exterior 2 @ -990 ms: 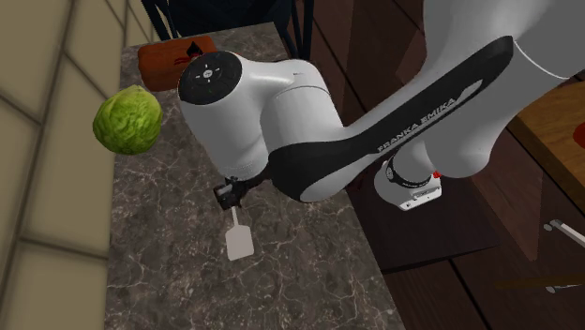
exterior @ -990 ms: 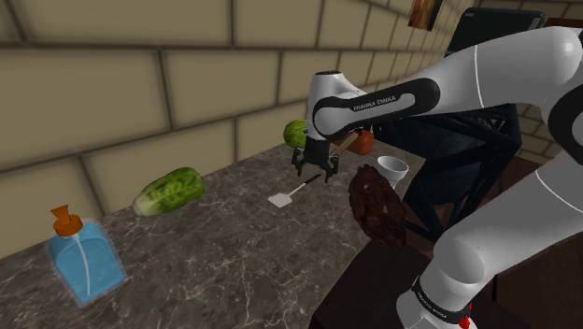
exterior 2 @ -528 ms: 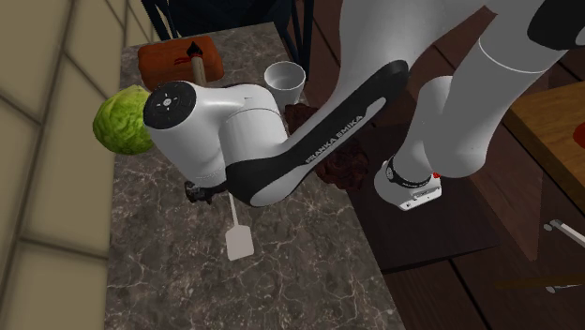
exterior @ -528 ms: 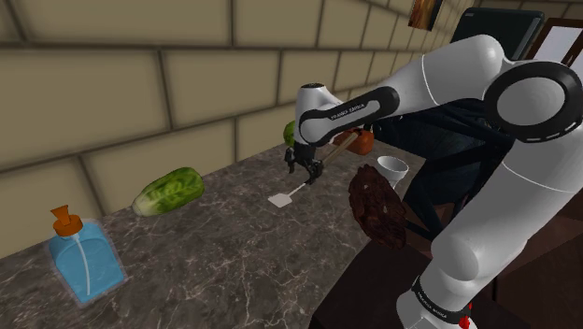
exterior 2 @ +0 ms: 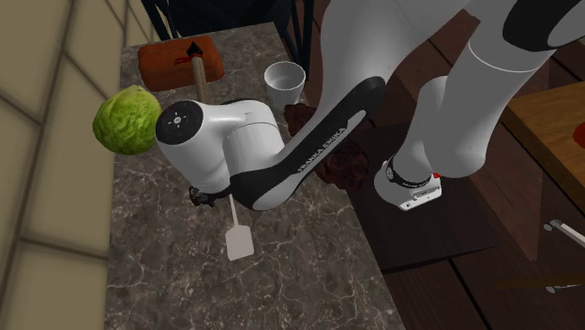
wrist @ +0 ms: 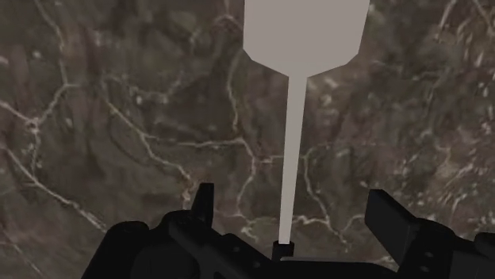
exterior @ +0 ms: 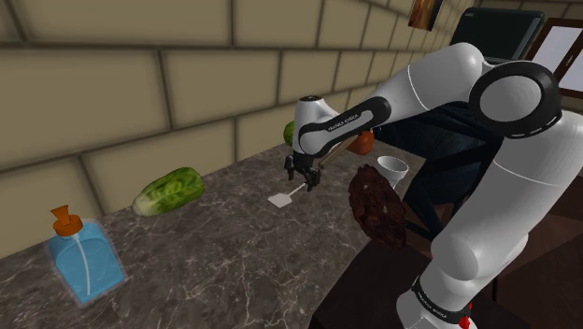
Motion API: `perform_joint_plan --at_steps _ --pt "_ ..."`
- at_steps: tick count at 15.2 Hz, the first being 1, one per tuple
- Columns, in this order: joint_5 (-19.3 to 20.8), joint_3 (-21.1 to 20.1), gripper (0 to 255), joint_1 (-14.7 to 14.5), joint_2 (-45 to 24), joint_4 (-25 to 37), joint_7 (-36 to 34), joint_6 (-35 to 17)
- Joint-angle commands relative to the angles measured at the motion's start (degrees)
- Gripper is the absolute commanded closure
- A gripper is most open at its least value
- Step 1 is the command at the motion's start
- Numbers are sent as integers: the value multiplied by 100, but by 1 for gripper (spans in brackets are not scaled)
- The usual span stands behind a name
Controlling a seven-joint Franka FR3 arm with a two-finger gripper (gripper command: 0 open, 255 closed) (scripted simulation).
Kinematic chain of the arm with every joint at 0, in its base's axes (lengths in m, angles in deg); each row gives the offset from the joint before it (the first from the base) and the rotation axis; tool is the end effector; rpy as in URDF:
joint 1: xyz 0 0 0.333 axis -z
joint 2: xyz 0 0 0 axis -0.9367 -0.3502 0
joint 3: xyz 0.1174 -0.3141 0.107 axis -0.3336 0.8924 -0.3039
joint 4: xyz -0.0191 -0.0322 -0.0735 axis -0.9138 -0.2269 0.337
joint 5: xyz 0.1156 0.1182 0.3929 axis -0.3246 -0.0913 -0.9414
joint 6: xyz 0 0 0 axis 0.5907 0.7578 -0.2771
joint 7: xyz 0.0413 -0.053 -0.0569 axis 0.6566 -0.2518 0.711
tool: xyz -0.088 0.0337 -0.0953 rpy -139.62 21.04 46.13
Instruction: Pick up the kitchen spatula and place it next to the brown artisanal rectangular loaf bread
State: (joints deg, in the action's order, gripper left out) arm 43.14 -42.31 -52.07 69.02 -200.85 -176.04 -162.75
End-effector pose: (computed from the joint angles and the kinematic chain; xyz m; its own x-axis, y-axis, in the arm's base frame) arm 0.5533 0.0354 0.3266 0.0893 -0.9938 0.0665 -0.9960 -0.0894 0.0000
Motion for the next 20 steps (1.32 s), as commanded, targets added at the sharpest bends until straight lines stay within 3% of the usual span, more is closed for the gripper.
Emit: perform_joint_plan --at_steps 1,7,8,17,20 --pt "16 3 0 1 -26 -3 -9 -30" --pt "15 3 0 1 -26 -3 -9 -29" --pt "15 3 255 1 -26 -3 -9 -29" --pt "15 3 255 1 -25 -3 -9 -29" --pt "-79 -5 255 7 123 82 68 189"
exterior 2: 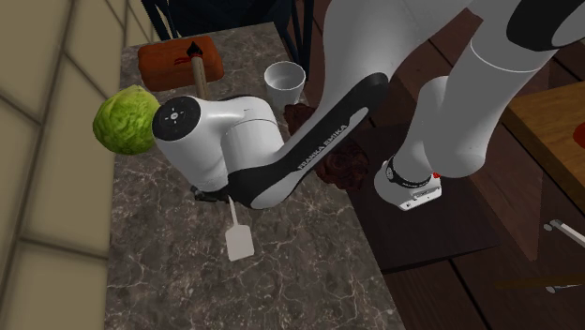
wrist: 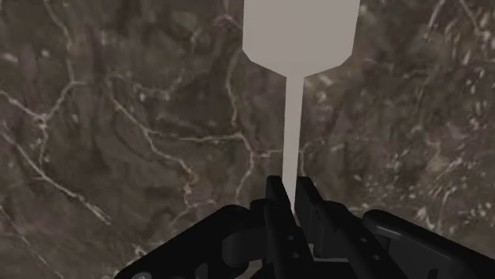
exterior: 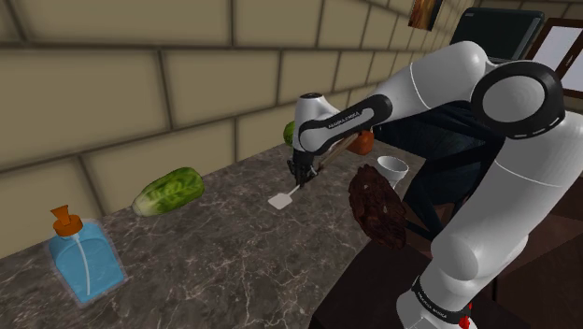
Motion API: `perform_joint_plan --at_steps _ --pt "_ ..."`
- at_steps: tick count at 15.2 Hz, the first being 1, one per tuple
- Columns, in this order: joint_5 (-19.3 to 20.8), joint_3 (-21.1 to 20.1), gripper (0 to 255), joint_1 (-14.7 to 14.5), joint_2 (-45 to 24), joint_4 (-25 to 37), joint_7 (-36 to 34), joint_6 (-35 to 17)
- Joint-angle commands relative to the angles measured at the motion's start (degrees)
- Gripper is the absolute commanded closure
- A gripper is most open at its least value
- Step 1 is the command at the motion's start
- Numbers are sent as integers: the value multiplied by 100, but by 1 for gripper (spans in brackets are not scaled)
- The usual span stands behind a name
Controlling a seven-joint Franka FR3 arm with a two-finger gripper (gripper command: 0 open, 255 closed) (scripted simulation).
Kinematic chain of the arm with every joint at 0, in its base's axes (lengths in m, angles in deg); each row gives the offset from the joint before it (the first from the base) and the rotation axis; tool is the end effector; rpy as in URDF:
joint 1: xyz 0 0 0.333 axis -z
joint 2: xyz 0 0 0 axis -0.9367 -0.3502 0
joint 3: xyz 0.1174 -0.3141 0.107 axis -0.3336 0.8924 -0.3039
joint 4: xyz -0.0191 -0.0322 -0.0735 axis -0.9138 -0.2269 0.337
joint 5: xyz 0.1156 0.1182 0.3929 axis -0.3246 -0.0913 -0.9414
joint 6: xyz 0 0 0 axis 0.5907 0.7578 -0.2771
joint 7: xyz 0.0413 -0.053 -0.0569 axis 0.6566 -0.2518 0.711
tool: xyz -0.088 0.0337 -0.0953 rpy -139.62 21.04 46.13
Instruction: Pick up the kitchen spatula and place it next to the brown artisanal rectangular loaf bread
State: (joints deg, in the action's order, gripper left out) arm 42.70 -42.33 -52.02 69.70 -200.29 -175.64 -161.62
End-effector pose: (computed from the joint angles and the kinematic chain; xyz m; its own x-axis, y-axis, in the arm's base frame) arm 0.5541 0.0351 0.3354 0.0891 -0.9938 0.0666 -0.9960 -0.0893 -0.0006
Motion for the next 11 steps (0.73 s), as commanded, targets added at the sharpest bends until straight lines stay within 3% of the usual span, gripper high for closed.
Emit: perform_joint_plan --at_steps 1,11 --pt "-63 -4 255 3 102 56 51 149" --pt "-290 4 255 10 507 434 248 893"
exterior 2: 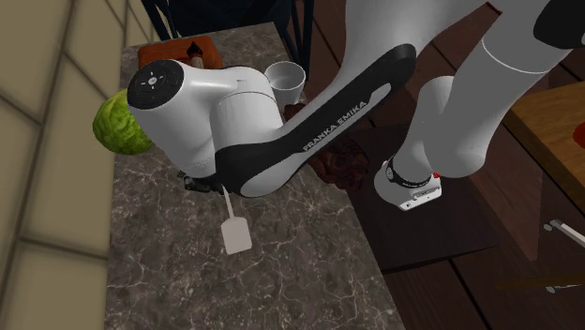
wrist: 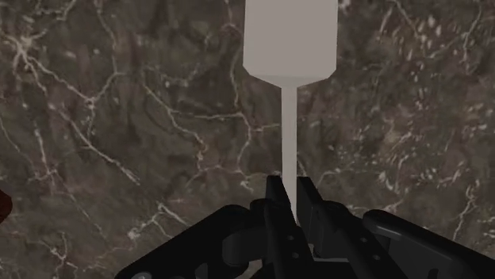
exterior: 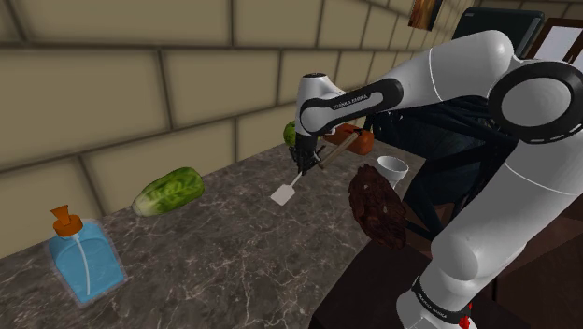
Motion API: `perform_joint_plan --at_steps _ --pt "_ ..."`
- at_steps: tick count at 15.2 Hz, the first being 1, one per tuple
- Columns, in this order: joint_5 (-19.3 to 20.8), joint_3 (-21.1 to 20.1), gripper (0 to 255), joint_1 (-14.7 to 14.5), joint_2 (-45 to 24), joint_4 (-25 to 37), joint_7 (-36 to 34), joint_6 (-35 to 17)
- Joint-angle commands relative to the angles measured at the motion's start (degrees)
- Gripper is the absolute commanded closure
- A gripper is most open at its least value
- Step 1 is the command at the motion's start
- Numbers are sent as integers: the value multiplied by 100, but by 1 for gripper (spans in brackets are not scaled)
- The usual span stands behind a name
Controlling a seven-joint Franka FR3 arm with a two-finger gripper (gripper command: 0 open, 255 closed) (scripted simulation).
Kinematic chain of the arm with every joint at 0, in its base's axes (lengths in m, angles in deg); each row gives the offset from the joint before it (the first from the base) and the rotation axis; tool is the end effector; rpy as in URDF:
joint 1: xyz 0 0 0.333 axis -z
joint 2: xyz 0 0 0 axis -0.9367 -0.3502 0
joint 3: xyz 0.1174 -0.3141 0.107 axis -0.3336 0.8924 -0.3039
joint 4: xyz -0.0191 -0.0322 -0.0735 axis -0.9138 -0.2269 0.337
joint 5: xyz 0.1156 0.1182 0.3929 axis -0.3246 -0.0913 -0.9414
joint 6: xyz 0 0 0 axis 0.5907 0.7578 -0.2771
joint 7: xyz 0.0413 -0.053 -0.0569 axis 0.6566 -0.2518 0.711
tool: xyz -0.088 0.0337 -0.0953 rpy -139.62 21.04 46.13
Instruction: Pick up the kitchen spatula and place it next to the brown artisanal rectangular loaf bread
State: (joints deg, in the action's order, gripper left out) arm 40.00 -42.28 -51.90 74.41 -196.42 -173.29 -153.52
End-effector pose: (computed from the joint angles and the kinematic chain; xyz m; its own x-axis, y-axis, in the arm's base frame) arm 0.5541 0.0351 0.3974 0.0892 -0.9938 0.0666 -0.9960 -0.0894 -0.0010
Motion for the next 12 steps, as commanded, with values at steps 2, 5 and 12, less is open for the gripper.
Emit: perform_joint_plan --at_steps 2,5,12 --pt "-53 4 255 -1 101 138 45 233" --pt "-96 12 255 0 190 283 87 459" --pt "-169 32 255 4 350 664 166 987"
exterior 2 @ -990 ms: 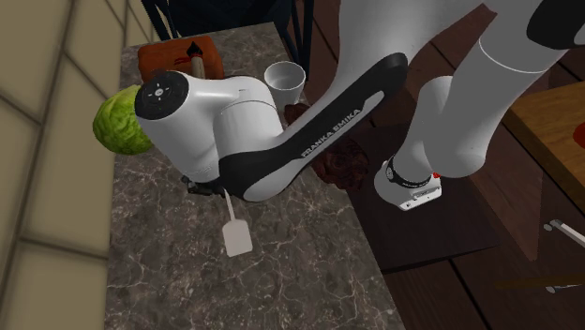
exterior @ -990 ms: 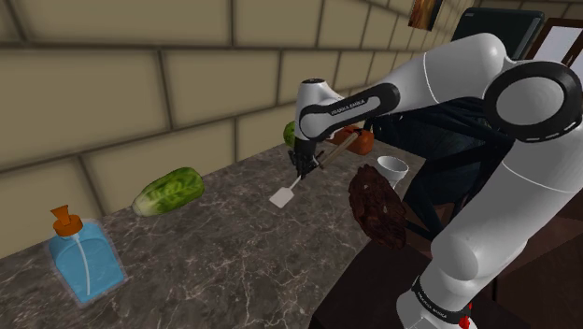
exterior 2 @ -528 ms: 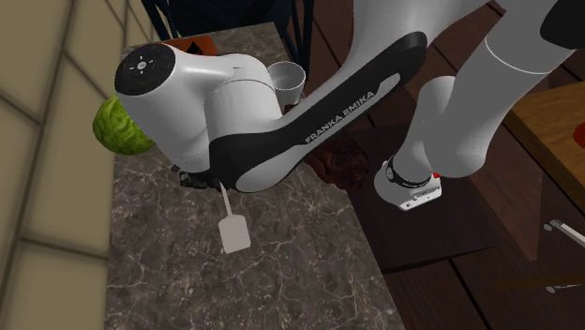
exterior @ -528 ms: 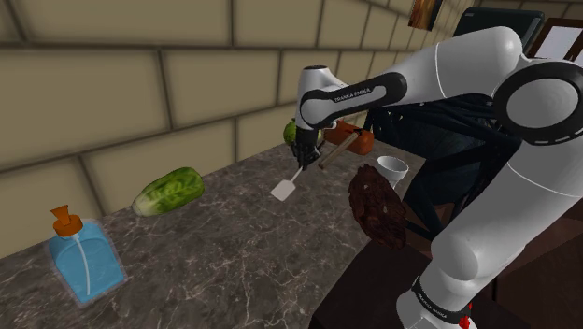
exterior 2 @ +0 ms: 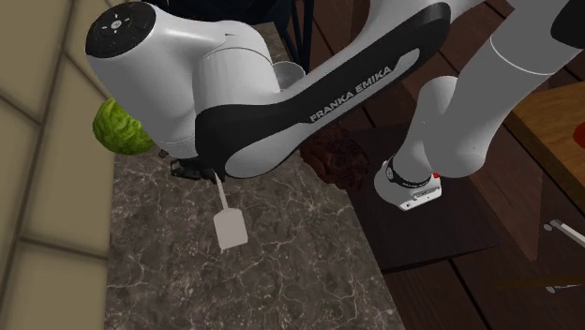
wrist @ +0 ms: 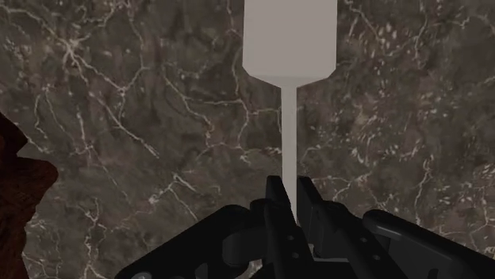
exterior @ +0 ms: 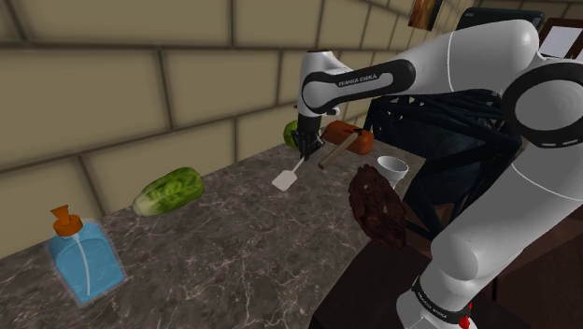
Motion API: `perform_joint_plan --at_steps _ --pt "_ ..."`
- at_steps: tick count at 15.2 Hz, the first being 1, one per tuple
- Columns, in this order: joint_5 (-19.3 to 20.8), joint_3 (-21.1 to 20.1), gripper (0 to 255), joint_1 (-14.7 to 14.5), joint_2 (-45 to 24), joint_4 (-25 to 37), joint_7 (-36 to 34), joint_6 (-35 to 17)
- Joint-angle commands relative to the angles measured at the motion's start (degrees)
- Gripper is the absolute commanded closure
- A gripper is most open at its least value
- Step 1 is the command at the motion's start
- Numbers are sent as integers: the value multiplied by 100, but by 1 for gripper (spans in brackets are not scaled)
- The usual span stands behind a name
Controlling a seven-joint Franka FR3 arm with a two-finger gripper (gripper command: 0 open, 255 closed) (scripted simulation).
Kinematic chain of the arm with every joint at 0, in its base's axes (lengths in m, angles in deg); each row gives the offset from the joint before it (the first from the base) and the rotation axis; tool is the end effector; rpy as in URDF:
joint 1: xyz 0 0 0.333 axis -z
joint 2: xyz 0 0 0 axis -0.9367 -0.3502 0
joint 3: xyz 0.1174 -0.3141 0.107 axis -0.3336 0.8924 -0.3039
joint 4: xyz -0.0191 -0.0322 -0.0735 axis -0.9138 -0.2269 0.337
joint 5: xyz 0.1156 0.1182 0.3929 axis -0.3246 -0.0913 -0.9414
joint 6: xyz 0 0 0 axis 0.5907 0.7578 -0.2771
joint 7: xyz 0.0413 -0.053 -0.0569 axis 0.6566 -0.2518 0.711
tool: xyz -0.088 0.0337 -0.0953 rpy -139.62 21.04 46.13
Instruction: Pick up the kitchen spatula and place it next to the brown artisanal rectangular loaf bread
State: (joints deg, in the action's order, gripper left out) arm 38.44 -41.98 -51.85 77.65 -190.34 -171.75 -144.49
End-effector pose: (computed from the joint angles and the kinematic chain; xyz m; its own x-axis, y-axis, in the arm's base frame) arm 0.5551 0.0357 0.4654 0.0890 -0.9938 0.0667 -0.9960 -0.0892 -0.0011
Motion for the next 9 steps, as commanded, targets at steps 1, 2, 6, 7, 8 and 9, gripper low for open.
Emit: perform_joint_plan --at_steps 1,2,6,7,8,9 --pt "-20 6 255 1 45 115 21 159" --pt "-27 8 255 1 61 176 30 235" --pt "-49 19 255 5 114 431 61 538" --pt "-54 21 255 6 124 498 68 614" --pt "-55 21 255 6 127 509 70 628" --pt "-69 105 255 66 192 436 219 609"
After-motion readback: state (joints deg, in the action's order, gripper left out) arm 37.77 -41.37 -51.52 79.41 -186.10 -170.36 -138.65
